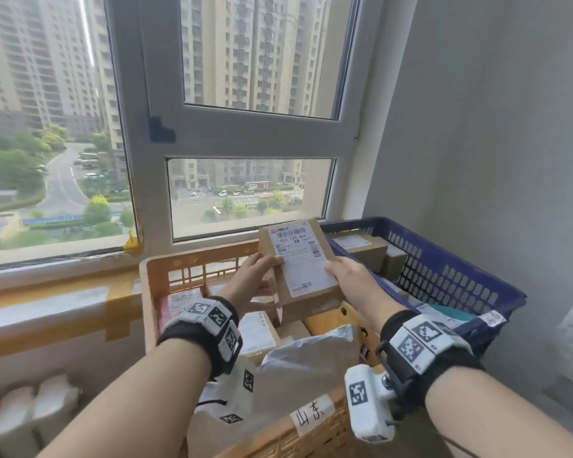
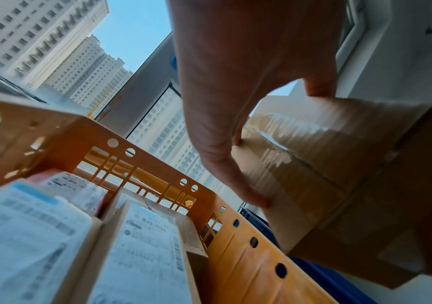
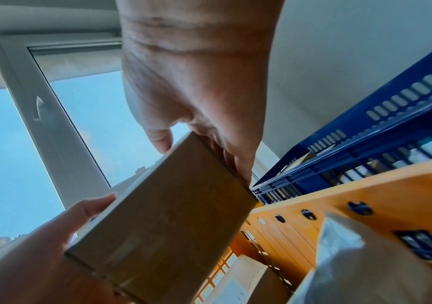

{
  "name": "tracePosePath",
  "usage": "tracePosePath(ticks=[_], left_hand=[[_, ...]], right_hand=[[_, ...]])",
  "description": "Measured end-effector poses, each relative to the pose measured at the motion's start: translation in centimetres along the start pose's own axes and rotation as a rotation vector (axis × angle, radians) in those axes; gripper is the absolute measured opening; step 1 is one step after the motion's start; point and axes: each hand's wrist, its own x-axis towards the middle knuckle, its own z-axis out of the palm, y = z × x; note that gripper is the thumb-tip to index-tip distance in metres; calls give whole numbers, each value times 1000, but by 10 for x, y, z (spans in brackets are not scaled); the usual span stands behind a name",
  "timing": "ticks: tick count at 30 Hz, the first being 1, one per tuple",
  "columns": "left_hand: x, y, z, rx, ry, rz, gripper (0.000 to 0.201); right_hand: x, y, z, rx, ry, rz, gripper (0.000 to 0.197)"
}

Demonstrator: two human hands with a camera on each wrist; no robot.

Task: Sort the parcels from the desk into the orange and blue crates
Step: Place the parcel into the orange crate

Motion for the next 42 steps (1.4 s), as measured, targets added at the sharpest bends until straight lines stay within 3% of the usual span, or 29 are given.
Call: tracePosePath(ticks=[2, 5, 12, 16, 19, 24, 27, 33, 42], left_hand=[[21, -5, 0, -28, 19, -31, 34], [50, -17, -1, -33, 40, -71, 32], [80, -51, 0, 132, 9, -323, 26], [91, -52, -4, 327, 28, -377, 20], [92, -57, -7, 562, 101, -362, 23], [100, -68, -9, 672, 132, -338, 36], [100, -67, -18, 760, 217, -308, 43], [99, -73, -38, 921, 161, -334, 89], [101, -82, -37, 1013, 131, -321, 95]], right_hand=[[25, 1, 4, -40, -1, -15, 22], [51, 4, 14, -139, -52, -12, 42], [84, 39, 28, -551, -270, -59, 107], [109, 51, 24, -689, -384, 105, 106], [115, 56, 28, -833, -523, 201, 116], [116, 72, 41, -990, -593, 174, 103], [120, 75, 50, -1070, -604, 119, 111], [131, 71, 67, -1171, -773, 110, 123], [149, 86, 71, -1206, -829, 91, 128]])
